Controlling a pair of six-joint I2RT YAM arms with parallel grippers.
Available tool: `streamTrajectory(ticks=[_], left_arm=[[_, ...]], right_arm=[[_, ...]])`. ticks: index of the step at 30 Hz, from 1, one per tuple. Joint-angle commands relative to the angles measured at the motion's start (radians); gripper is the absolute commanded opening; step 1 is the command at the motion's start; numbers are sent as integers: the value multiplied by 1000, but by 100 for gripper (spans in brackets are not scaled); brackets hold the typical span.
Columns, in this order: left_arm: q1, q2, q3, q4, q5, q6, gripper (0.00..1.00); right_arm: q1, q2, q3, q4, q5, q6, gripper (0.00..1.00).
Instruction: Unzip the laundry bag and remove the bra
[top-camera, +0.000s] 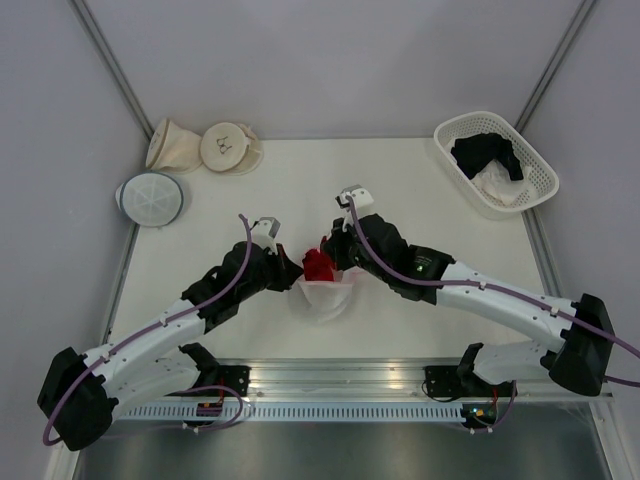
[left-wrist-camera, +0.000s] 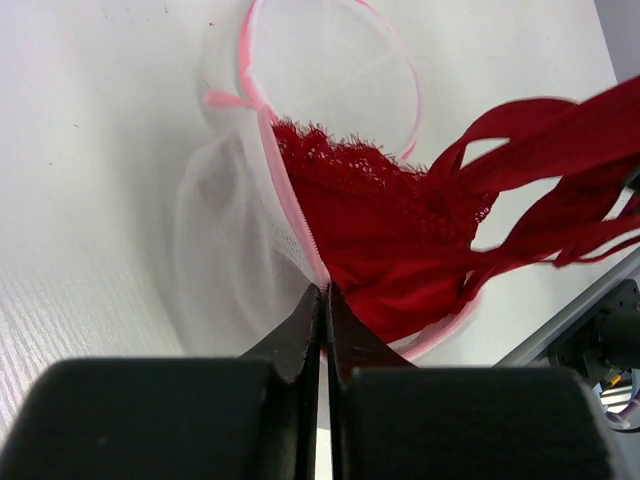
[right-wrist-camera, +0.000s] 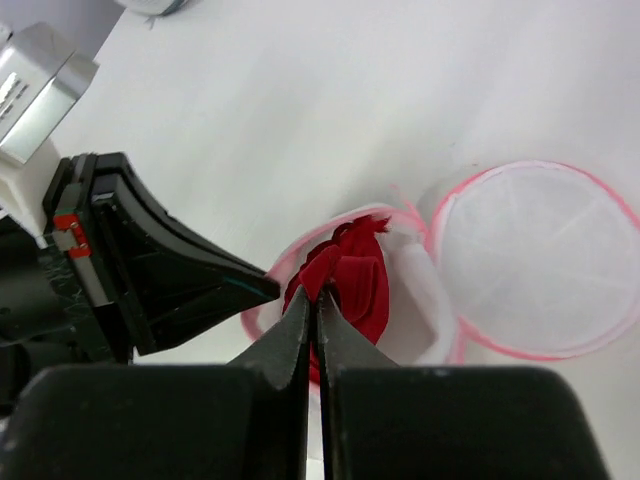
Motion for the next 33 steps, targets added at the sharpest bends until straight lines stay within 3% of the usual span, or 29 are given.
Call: streamTrajectory(ticks=[1, 10, 21, 27, 30, 33], left_arm=[[-4, -12, -7, 10, 0, -29, 2], [-4, -24, -24, 8, 2, -35, 2], [-4, -17, -21, 13, 2, -34, 2], [-4, -20, -18, 13, 8, -34, 2], [-4, -31, -19, 8, 11, -35, 2], [-4, -47, -18, -2, 12, -37, 2]], right_arm=[[2, -35, 21, -14, 147, -19, 0], [-36, -101, 123, 25, 391, -92, 0], [-183, -119, 356, 36, 288, -189, 0], [-214, -58, 470, 17, 400, -251, 0], [-254, -4, 534, -6, 503, -288, 0], [-336, 80, 617, -38, 511, -276, 1]])
